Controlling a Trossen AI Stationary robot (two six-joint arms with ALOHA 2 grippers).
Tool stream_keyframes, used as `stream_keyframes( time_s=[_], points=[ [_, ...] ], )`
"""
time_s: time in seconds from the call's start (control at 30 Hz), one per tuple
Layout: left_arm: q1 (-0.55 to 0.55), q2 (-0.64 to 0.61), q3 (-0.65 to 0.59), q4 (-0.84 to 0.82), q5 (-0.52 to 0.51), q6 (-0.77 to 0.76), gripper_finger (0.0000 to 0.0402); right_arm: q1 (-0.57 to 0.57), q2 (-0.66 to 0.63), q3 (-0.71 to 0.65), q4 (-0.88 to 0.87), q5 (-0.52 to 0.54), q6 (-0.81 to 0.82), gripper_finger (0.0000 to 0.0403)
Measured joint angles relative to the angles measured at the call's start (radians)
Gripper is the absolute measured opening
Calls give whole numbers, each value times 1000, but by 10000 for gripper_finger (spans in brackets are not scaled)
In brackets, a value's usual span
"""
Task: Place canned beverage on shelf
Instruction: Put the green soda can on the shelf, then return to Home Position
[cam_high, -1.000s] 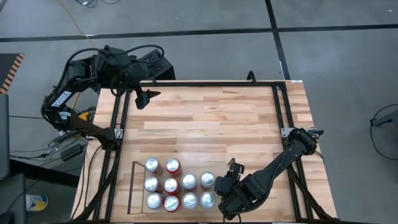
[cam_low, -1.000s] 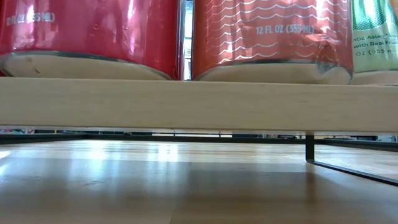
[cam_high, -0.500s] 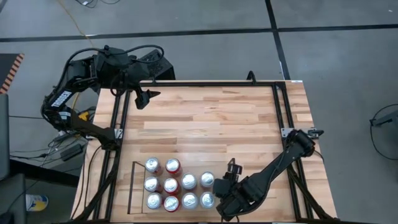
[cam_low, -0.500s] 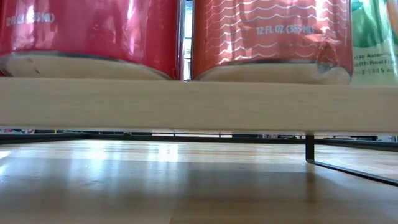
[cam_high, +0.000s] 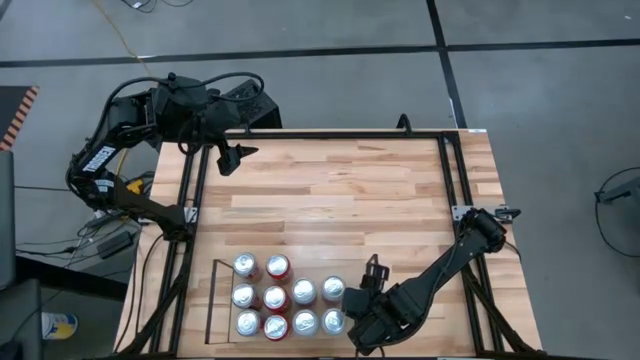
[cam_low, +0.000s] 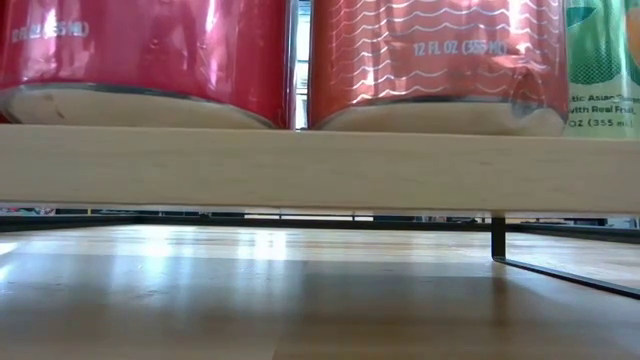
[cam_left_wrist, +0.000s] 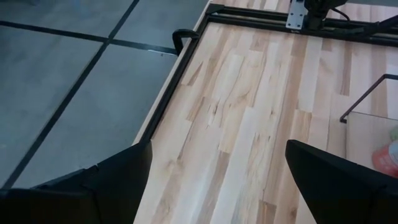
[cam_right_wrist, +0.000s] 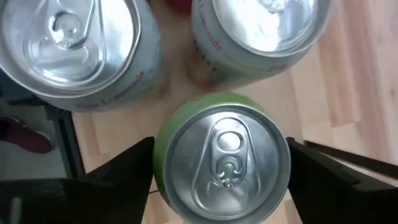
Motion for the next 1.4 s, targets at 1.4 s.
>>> stream_keyframes(
  time_s=[1.4],
  points=[
    [-17, -114, 9, 309, 404, -238, 355, -218, -393, 384, -166, -5, -156, 393]
  ],
)
